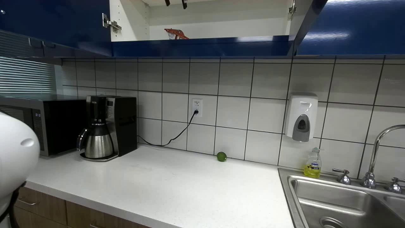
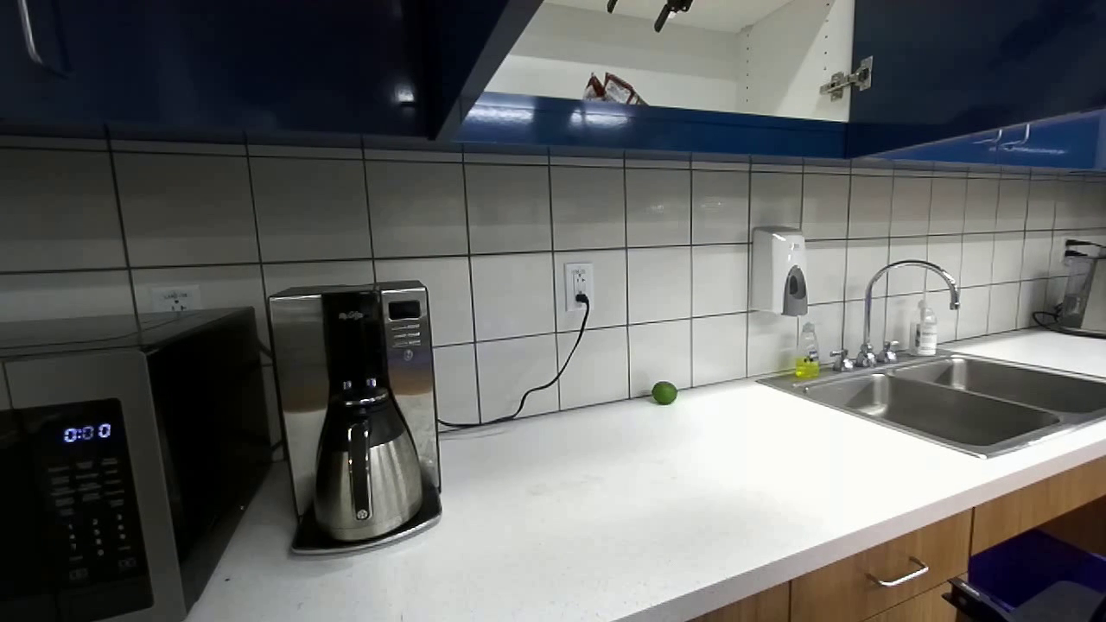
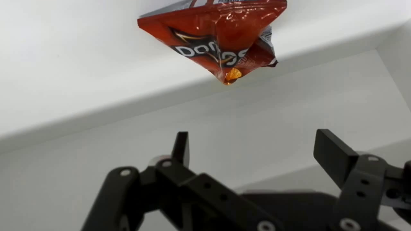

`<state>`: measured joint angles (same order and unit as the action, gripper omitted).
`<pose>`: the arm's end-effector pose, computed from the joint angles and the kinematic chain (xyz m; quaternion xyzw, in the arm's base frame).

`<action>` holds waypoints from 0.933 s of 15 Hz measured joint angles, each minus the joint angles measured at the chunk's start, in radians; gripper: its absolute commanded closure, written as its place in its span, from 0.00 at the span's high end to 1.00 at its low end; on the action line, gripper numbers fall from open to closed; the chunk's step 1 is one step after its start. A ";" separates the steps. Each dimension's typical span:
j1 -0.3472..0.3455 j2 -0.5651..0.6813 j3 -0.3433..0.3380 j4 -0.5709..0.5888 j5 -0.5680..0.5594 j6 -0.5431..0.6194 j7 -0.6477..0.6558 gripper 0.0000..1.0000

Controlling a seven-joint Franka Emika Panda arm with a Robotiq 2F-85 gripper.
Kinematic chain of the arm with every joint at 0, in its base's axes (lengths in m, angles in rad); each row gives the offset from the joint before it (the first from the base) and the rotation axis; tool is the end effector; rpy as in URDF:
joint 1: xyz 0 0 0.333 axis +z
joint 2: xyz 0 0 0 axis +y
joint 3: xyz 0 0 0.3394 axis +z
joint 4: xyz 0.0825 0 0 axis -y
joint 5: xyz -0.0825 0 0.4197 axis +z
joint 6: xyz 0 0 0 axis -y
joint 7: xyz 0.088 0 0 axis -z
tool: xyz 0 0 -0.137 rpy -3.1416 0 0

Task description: Put the packet into the cupboard

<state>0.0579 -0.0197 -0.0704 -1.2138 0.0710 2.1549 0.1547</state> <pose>0.5984 -0.0036 0.8988 -0.8828 0.0780 -0.4581 0.0686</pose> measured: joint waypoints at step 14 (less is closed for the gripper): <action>-0.005 -0.323 -0.041 -0.306 0.027 -0.359 -0.024 1.00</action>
<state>0.0534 -0.3424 -0.1116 -1.5195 0.0983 1.7956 0.1308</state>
